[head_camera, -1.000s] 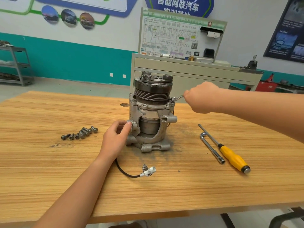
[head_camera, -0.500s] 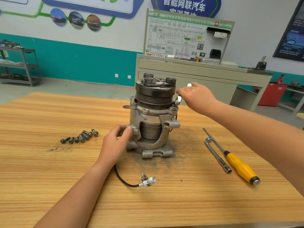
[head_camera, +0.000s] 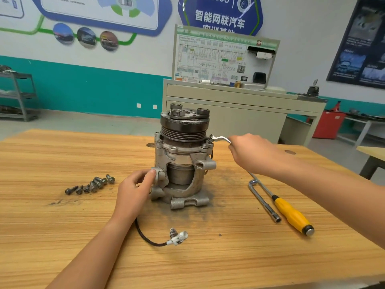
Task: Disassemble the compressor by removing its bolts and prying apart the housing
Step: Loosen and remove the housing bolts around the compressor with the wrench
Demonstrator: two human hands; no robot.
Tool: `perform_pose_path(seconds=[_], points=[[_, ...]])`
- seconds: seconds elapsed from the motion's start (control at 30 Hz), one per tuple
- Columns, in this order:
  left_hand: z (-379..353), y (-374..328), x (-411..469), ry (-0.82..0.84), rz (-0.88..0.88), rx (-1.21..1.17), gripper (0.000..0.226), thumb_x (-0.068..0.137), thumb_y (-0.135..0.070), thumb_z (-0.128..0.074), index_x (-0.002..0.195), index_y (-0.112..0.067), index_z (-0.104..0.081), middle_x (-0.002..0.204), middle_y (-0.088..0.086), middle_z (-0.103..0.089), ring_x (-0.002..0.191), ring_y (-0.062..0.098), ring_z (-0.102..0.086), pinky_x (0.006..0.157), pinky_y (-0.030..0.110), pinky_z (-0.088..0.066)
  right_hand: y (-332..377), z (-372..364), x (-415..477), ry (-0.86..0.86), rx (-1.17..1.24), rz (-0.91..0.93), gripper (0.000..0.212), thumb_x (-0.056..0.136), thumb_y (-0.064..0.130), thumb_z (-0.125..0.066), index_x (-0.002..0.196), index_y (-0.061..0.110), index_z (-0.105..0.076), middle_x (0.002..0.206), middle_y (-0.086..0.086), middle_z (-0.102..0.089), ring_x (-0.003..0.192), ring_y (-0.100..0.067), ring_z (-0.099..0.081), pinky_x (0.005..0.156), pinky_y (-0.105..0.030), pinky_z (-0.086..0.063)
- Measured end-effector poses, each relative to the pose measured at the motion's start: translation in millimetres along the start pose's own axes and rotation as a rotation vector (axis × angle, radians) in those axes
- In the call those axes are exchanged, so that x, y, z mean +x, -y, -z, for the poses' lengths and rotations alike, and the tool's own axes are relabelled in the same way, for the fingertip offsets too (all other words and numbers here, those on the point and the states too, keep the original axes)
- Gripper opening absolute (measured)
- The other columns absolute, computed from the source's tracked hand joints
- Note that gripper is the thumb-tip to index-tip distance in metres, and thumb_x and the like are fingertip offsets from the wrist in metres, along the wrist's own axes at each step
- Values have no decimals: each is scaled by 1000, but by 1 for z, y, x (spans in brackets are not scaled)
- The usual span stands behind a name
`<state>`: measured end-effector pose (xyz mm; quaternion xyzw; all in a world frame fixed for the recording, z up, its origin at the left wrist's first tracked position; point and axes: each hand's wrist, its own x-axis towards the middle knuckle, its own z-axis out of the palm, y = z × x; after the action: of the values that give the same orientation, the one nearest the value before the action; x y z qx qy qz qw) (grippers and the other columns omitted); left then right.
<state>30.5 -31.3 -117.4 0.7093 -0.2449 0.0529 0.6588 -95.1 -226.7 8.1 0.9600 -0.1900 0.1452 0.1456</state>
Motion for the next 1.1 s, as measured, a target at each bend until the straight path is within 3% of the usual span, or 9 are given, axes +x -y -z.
perform_pose_path(seconds=[0.13,0.33,0.5,0.63,0.77,0.87,0.97,1.1], points=[[1,0,0,5,25,-19,13,93,-26,-53,89,-27,-66,92,-13,-66,92,-1,-57,71,13,-38,7,15,2,52,-166,39,17,94,7,-38,104,12,-52,63,1,-34,61,-17,-41,54,-28,-33],[1,-3,-2,13,25,-13,14,92,-29,-53,84,-35,-63,90,-18,-64,91,-5,-55,70,13,-38,26,35,0,121,-513,200,16,89,-1,-44,96,11,-52,61,0,-32,48,-16,-30,39,-26,-24],[3,-4,-4,25,43,-33,12,92,-29,-54,87,-33,-64,90,-17,-64,92,-5,-55,70,13,-38,15,34,2,120,-471,221,17,93,11,-36,98,12,-53,61,2,-35,50,-14,-35,42,-26,-24],[4,-7,-5,33,41,-41,18,93,-27,-53,80,-36,-63,88,-17,-65,88,-6,-56,70,13,-39,3,25,6,135,-456,193,19,91,6,-39,108,8,-48,60,2,-35,48,-11,-34,40,-23,-23],[3,-8,-5,34,35,-27,21,93,-27,-52,78,-35,-63,85,-17,-65,84,-6,-57,66,8,-39,-13,4,18,-15,-508,209,29,90,-2,-42,118,3,-39,61,0,-36,49,-15,-38,44,-23,-28],[2,-7,-3,26,35,-28,20,93,-26,-52,80,-28,-66,85,-10,-67,82,-2,-58,63,5,-40,-25,-8,32,-134,-489,289,29,91,2,-45,119,5,-39,94,-6,-61,83,-23,-60,76,-28,-41],[1,-5,-2,20,33,-20,18,93,-26,-52,82,-28,-66,87,-11,-67,83,-3,-58,60,0,-38,-24,-16,56,-248,-456,332,34,86,-6,-47,119,1,-48,112,-14,-63,102,-27,-60,102,-41,-33],[1,-1,1,16,26,-3,18,93,-26,-52,84,-25,-67,88,-12,-68,81,-7,-59,61,-1,-37,-16,-28,74,-595,-229,478,30,56,-20,-72,82,-5,-69,79,-18,-71,72,-28,-70,78,-50,-52]])
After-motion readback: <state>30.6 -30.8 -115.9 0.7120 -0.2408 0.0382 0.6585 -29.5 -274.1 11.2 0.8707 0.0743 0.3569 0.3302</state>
